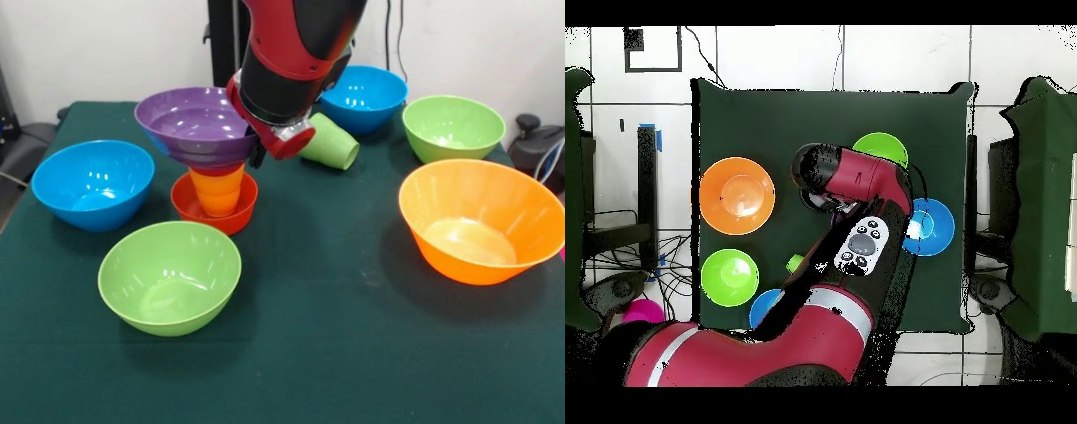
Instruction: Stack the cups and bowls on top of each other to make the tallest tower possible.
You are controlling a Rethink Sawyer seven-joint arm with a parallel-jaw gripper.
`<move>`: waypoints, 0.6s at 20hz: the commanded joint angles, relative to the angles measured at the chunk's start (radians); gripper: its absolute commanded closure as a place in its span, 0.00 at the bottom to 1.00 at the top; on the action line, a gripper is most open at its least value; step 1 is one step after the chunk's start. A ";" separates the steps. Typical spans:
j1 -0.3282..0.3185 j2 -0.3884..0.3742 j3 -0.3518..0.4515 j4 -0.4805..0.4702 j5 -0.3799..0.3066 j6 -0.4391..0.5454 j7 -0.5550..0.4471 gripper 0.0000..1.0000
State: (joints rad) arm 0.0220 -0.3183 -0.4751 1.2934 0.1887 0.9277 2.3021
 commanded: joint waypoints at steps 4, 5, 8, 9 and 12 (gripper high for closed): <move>-0.032 0.112 0.148 0.093 0.030 -0.065 0.132 1.00; -0.033 0.112 0.150 0.092 0.030 -0.069 0.130 1.00; -0.039 0.112 0.161 0.085 0.030 -0.072 0.114 1.00; -0.040 0.112 0.166 0.083 0.033 -0.070 0.109 1.00; -0.050 0.118 0.185 0.078 0.040 -0.077 0.091 1.00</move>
State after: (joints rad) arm 0.0043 -0.3167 -0.4751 1.2935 0.2004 0.9281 2.3021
